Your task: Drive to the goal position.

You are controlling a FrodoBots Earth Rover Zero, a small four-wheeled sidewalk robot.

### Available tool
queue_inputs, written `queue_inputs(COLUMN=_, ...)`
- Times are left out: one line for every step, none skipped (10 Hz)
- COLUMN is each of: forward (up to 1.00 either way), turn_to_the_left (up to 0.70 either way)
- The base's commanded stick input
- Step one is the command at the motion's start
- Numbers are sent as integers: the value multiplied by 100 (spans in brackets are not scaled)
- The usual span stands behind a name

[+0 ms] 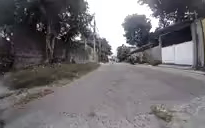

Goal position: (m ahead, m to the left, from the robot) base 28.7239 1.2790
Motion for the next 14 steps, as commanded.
queue_inputs(forward=100, turn_to_the_left=-33)
queue_inputs(forward=100, turn_to_the_left=-26)
queue_inputs(forward=100, turn_to_the_left=7)
queue_inputs(forward=100, turn_to_the_left=7)
queue_inputs(forward=100, turn_to_the_left=7)
queue_inputs(forward=100, turn_to_the_left=7)
queue_inputs(forward=100, turn_to_the_left=7)
queue_inputs(forward=100, turn_to_the_left=7)
queue_inputs(forward=100, turn_to_the_left=7)
queue_inputs(forward=100, turn_to_the_left=7)
queue_inputs(forward=100, turn_to_the_left=7)
queue_inputs(forward=100, turn_to_the_left=7)
queue_inputs(forward=100, turn_to_the_left=4)
queue_inputs(forward=100, turn_to_the_left=-21)
